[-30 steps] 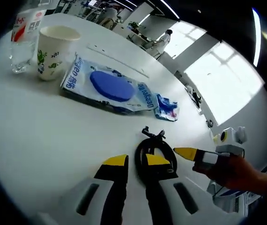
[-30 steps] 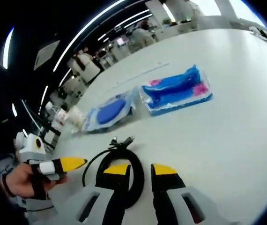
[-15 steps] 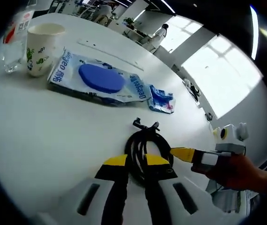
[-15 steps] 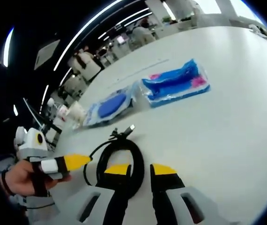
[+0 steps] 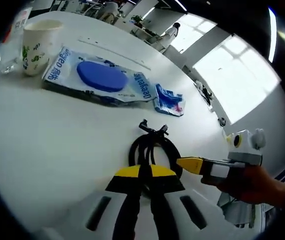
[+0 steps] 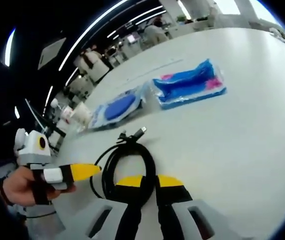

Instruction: Arrange the tabletop items into an orderly group along one side of the table until the central work area is clear of visible clutter.

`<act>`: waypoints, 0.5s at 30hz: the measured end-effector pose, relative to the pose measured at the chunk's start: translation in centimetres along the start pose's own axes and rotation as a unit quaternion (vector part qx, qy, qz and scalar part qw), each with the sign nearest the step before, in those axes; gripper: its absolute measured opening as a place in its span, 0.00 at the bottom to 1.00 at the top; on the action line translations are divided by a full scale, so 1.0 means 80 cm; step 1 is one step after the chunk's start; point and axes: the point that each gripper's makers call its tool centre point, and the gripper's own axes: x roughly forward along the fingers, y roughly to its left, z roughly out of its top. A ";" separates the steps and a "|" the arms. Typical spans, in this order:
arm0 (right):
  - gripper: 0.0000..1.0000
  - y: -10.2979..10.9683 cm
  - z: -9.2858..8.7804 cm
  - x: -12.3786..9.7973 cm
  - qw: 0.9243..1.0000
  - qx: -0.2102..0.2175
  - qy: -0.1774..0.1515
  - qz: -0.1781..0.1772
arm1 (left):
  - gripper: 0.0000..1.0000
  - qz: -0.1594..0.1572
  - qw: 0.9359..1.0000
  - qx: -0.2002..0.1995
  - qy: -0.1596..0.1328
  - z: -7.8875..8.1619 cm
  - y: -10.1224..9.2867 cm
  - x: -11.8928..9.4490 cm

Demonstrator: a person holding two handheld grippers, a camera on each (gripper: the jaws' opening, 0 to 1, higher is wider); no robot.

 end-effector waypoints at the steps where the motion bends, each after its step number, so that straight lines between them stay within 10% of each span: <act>1: 0.05 -0.001 0.000 -0.001 1.000 0.000 -0.001 0.000 | 0.01 -0.001 1.000 -0.001 0.000 0.000 -0.002 0.001; 15: 0.05 -0.017 0.014 -0.008 1.000 0.002 -0.010 -0.007 | 0.01 -0.010 1.000 0.008 0.001 0.010 -0.020 0.017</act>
